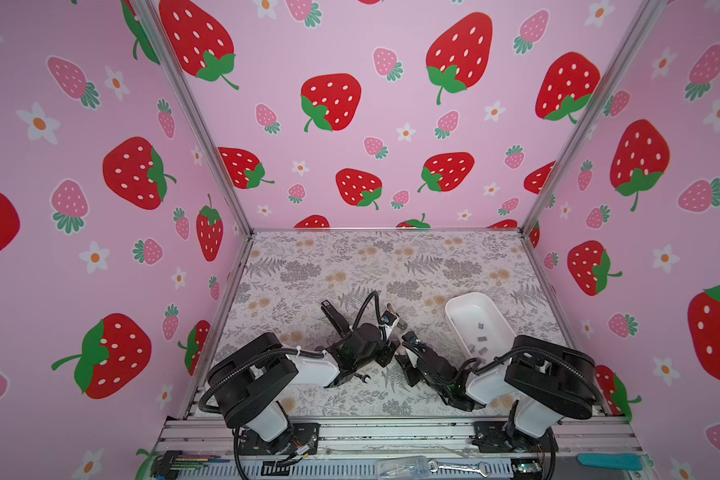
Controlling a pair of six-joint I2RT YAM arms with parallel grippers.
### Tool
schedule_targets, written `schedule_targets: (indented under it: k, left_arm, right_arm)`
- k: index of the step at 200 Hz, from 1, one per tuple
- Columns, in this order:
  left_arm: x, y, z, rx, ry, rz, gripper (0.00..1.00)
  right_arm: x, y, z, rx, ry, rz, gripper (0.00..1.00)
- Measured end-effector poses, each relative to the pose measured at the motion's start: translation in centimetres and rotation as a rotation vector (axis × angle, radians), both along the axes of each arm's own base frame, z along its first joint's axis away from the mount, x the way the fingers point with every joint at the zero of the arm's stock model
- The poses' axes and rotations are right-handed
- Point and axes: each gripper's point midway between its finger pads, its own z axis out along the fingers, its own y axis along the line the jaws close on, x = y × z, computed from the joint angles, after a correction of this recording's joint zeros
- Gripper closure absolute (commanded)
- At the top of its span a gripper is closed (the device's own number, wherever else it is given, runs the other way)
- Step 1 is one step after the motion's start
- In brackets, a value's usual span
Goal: Load the staples into the stapler
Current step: 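Press the pink stapler's upper arm down with the left gripper toward the right gripper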
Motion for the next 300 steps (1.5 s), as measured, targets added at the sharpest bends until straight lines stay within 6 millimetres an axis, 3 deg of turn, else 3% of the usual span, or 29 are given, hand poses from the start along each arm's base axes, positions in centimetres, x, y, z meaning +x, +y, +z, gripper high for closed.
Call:
schedule_targets:
  k: [45, 66, 115, 126, 145, 167, 199, 300]
  left_arm:
    - [-0.1, -0.1, 0.0, -0.002, -0.018, 0.002, 0.45]
    - [-0.1, -0.1, 0.0, -0.003, -0.025, 0.004, 0.45]
    - [-0.2, -0.2, 0.0, 0.001, -0.033, 0.002, 0.45]
    - [-0.1, -0.2, 0.0, 0.001, -0.034, 0.002, 0.46]
    - [-0.1, -0.3, -0.1, 0.001, -0.038, 0.004, 0.46]
    - [0.0, -0.3, -0.1, 0.0, -0.043, 0.004, 0.47]
    - [0.0, -0.4, -0.1, 0.003, -0.049, 0.003, 0.48]
    - [-0.1, -0.2, -0.5, 0.004, -0.067, 0.012, 0.51]
  right_arm:
    - [-0.1, -0.1, 0.2, -0.003, 0.001, 0.001, 0.49]
    - [-0.1, -0.4, 0.3, -0.014, 0.004, 0.0, 0.49]
    - [-0.1, -0.9, 2.4, 0.018, -0.018, -0.009, 0.45]
    - [-0.2, -1.1, 2.8, 0.026, -0.023, -0.013, 0.48]
    - [-0.2, -1.6, 3.7, 0.042, -0.04, -0.017, 0.65]
    - [-0.2, -2.0, 4.8, 0.069, -0.051, -0.024, 0.75]
    - [-0.1, -2.0, 5.8, 0.085, -0.073, -0.024, 0.8]
    - [0.7, -0.4, 4.5, 0.037, -0.067, -0.025, 0.83]
